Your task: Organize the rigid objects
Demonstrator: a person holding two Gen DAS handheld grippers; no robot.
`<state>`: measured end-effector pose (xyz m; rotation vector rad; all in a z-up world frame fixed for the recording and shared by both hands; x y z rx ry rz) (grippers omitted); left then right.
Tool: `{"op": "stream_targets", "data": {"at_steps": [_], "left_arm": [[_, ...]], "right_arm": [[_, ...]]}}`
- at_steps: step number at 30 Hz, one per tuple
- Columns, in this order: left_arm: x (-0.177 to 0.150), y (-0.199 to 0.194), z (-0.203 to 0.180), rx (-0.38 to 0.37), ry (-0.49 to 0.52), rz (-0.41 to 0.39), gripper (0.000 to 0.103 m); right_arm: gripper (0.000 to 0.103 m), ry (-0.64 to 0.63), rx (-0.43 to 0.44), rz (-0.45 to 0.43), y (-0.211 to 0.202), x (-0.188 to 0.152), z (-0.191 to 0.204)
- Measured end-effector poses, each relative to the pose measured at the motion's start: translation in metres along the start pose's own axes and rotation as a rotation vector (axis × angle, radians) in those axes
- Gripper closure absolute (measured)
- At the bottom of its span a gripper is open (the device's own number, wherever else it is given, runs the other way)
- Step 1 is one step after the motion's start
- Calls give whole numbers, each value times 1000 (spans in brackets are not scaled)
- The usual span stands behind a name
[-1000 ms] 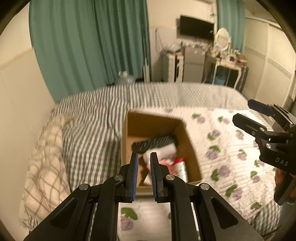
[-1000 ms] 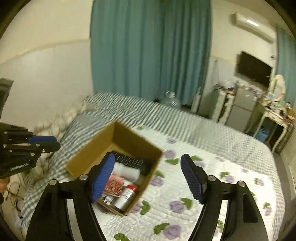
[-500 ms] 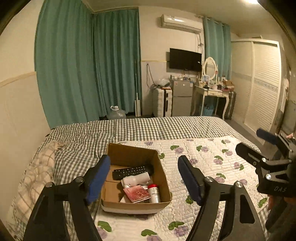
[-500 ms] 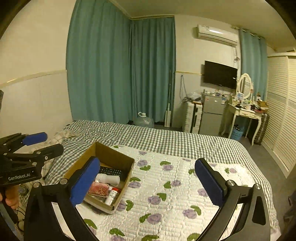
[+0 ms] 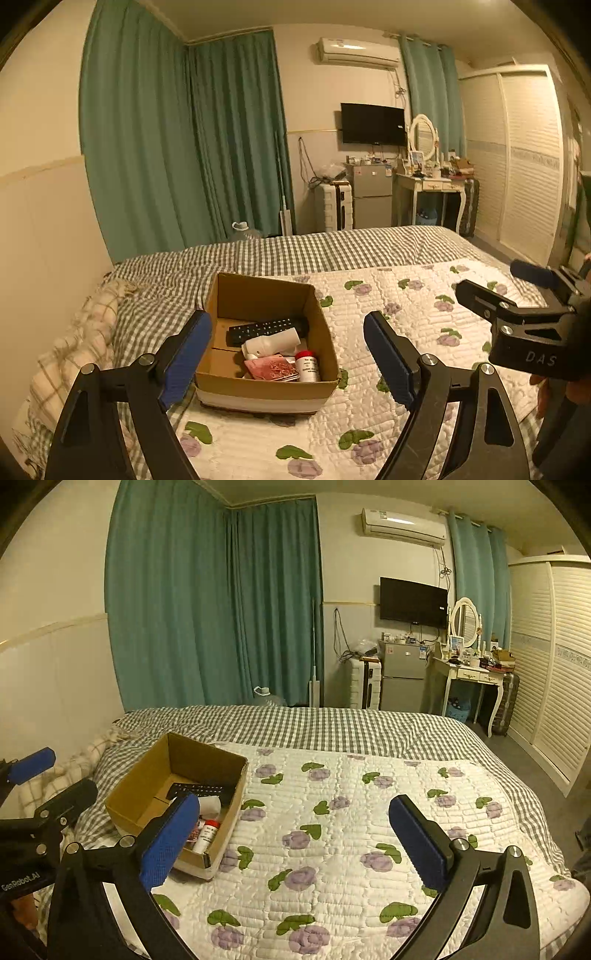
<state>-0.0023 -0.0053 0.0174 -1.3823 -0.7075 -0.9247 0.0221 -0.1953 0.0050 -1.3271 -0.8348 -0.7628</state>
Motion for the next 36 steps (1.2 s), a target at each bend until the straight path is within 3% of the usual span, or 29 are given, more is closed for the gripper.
{"op": "stream_targets", "data": {"at_steps": [36], "left_arm": [[-10, 3, 8, 22, -37, 23, 15]], "right_arm": [[0, 5, 4, 10, 3, -6, 9]]}}
Point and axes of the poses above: each gripper's, at about its wrist camera, not at the fingertips, and y roughly the way its jaws point, z to its left, x to its top, the point moved 5 cm from there along y, roughly the way its jaws point, and after that the axes turned 4 degrees about z, right-handed, at the moved point
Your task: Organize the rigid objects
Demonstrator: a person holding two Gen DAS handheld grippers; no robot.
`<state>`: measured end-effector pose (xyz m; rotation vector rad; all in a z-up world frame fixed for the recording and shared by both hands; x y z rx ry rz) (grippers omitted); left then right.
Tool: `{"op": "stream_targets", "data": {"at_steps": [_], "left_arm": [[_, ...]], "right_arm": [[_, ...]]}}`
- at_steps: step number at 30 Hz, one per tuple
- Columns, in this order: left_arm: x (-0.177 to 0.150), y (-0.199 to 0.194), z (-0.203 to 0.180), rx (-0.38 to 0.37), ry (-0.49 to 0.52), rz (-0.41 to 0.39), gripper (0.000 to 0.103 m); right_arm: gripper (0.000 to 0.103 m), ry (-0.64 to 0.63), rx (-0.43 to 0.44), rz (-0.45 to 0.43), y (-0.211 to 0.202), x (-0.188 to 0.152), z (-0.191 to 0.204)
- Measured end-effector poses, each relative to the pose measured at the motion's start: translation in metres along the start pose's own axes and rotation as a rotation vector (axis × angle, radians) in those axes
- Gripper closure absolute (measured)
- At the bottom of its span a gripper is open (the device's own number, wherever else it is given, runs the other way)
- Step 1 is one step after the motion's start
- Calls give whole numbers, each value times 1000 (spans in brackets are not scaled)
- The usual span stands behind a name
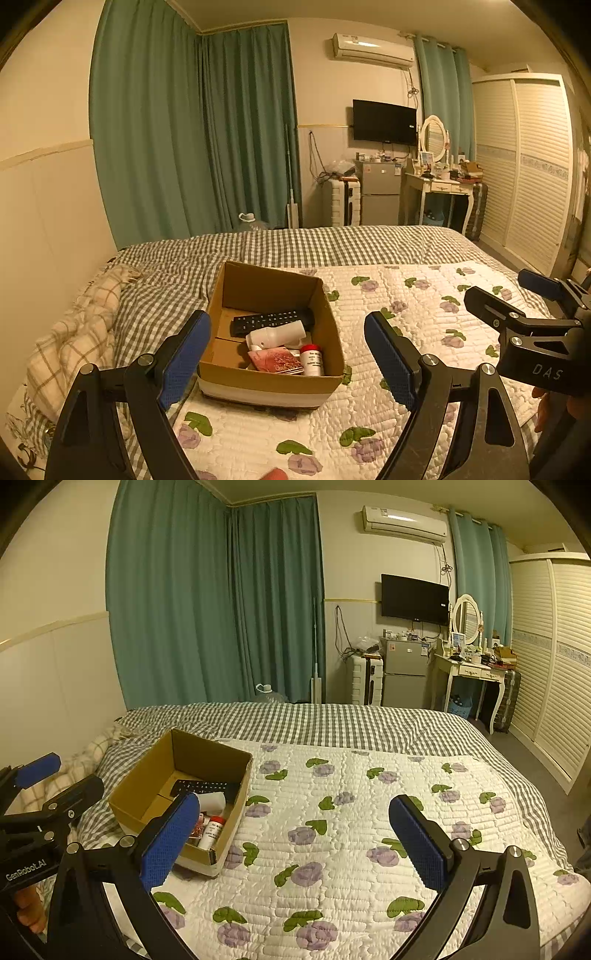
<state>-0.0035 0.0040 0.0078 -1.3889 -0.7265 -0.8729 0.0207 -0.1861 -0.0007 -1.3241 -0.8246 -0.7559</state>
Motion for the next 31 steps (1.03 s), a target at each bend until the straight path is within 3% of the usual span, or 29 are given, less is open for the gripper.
{"op": "stream_targets", "data": {"at_steps": [31], "left_arm": [[-2, -3, -2, -19, 18, -9, 15]], "right_arm": [[0, 1, -5, 20, 5, -6, 2]]}}
Point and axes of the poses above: each gripper's, at about its wrist camera, not at the fingertips, and y roughly the way its jaws point, z to its left, x to its top, the point moved 5 cm from there along y, roughly the way its jaws point, and after that the axes turned 4 degrees about z, right-handed, at the moved point
